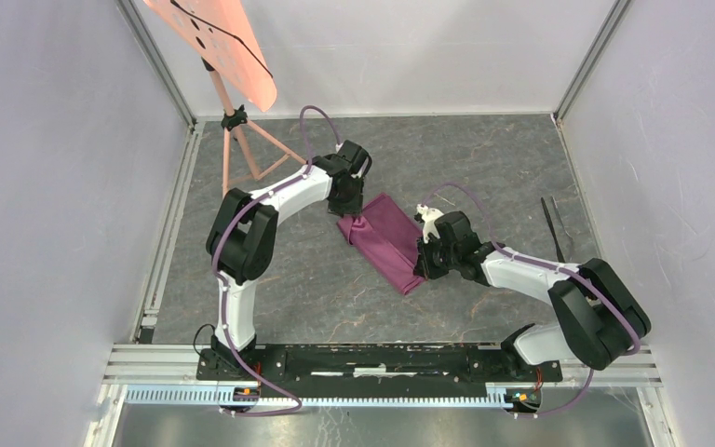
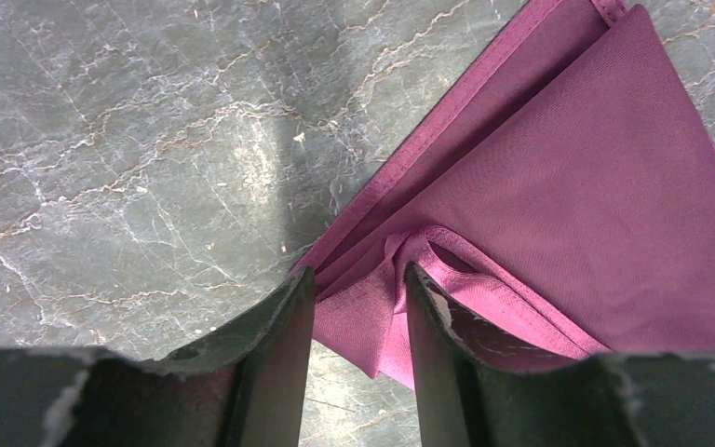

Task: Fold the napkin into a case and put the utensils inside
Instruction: Fold the lower triangle-folded napkin at the center of the board, then pick up the 2/3-rectangle-folded napkin at the center of the board.

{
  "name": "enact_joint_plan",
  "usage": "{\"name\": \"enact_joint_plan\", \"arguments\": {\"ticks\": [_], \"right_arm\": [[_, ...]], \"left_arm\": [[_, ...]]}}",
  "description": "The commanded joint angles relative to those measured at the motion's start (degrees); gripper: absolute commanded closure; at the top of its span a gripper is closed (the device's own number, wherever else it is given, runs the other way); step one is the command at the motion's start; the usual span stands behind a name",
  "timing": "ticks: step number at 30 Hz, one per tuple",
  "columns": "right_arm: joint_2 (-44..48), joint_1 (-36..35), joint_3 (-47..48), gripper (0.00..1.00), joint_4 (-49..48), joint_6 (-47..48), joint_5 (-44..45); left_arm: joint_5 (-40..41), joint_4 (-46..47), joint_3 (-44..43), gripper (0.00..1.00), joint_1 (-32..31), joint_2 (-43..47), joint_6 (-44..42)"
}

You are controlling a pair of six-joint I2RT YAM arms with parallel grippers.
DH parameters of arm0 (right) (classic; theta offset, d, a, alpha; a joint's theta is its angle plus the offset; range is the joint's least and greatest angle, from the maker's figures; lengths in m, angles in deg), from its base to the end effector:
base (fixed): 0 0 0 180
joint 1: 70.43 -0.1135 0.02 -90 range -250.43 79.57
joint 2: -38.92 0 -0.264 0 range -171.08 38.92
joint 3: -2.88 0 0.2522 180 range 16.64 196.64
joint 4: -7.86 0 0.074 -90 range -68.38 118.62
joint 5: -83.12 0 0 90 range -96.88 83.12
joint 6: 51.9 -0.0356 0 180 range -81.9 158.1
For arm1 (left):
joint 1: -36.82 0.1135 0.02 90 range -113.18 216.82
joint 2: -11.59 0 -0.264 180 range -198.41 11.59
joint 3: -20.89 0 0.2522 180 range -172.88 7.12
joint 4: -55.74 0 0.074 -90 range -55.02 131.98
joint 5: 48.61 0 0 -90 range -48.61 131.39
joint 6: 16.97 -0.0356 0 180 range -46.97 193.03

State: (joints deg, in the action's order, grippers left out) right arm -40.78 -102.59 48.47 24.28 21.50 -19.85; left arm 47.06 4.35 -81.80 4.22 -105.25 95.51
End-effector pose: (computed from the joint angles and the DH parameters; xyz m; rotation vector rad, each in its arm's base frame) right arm 0.2080 0.1402 0.1479 -0.4449 2.4938 0.6369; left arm 0.3634 -0.2282 0.1878 0.2104 2.7061 -0.1528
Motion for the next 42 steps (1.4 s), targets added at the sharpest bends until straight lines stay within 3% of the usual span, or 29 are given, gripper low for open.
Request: {"name": "enact_joint_plan", "arguments": {"ticks": [1, 12, 18, 21, 27, 30, 37, 42], "right_arm": [[-0.5, 0.0, 2.0, 1.0, -0.8, 1.3, 2.3], [-2.2, -0.1, -0.2, 1.0, -2.3, 2.2, 5.1], [-3.2, 0.0, 1.0, 1.0, -1.9, 3.0, 5.2], [-3.0, -0.1, 3.1, 0.98, 0.0, 3.9, 5.2], [-2.1, 0.0, 8.0, 0.86, 4.2, 6.5, 6.1], [-2.8, -0.1, 10.0, 0.77, 6.1, 7.5, 6.2], [-0.7, -0.3, 10.5, 0.65, 5.7, 7.3, 2.4], [-2.7, -0.4, 7.6, 0.77, -2.2, 3.1, -13.5]], "left_arm": [[1.7, 0.2, -1.6, 0.54, 0.3, 0.7, -1.8], [8.1, 1.2, -3.5, 0.72, 1.3, -2.9, -0.8], [7.3, 1.2, -3.1, 0.74, 1.2, -2.4, -0.8], [5.7, 1.1, -2.3, 0.69, 1.0, 0.2, -0.7], [1.1, 1.1, 0.5, 0.46, 0.9, 7.4, 1.1], [-1.4, 1.6, 2.4, 0.45, 0.9, 9.4, 2.3], [-7.6, 5.0, 5.7, 0.7, 1.0, 8.8, 4.8], [-8.7, 6.9, 5.1, 0.79, 1.2, 5.4, 5.5]]}}
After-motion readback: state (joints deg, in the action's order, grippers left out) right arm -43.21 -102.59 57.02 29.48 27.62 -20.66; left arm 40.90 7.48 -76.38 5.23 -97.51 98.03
